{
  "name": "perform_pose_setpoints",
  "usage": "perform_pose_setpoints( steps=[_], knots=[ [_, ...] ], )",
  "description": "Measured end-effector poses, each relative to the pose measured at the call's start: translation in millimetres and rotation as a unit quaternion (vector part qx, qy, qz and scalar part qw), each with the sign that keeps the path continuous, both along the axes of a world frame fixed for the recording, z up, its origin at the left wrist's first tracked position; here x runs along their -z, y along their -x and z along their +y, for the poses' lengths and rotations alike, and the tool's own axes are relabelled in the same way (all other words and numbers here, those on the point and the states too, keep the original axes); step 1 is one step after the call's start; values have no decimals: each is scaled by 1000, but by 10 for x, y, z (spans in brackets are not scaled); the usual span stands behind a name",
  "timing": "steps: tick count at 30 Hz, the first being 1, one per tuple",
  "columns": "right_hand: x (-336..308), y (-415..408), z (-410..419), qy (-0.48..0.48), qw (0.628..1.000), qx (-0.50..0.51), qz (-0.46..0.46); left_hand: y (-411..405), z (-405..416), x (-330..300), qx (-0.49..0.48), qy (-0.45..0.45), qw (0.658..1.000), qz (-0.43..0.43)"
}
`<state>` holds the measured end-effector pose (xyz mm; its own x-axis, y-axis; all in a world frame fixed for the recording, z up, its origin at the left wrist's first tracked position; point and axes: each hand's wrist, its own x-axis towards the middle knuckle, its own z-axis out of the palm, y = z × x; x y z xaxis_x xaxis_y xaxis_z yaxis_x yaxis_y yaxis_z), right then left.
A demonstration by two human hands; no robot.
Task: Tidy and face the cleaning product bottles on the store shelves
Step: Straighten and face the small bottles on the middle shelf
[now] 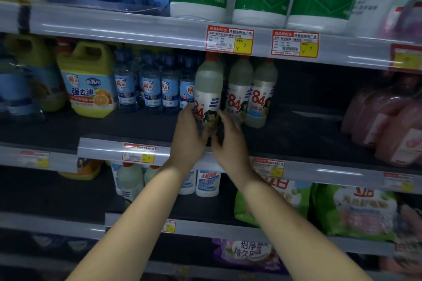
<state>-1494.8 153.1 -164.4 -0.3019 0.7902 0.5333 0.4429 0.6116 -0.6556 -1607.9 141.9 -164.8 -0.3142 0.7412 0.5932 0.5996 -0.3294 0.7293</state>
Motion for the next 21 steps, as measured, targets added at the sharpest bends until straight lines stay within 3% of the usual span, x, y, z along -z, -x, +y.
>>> perform_pose_setpoints(
  steps=[7,14,21],
  knots=[
    [569,135,-552,-155,987,-47,9,60,-757,560,-70,-130,982,118],
    [1064,319,-632,-67,984,-92,-134,427,-984,1471,-174,63,982,32],
    [1217,456,-614,30,971,-104,-213,674,-730,1532,-189,146,971,15]
  ],
)
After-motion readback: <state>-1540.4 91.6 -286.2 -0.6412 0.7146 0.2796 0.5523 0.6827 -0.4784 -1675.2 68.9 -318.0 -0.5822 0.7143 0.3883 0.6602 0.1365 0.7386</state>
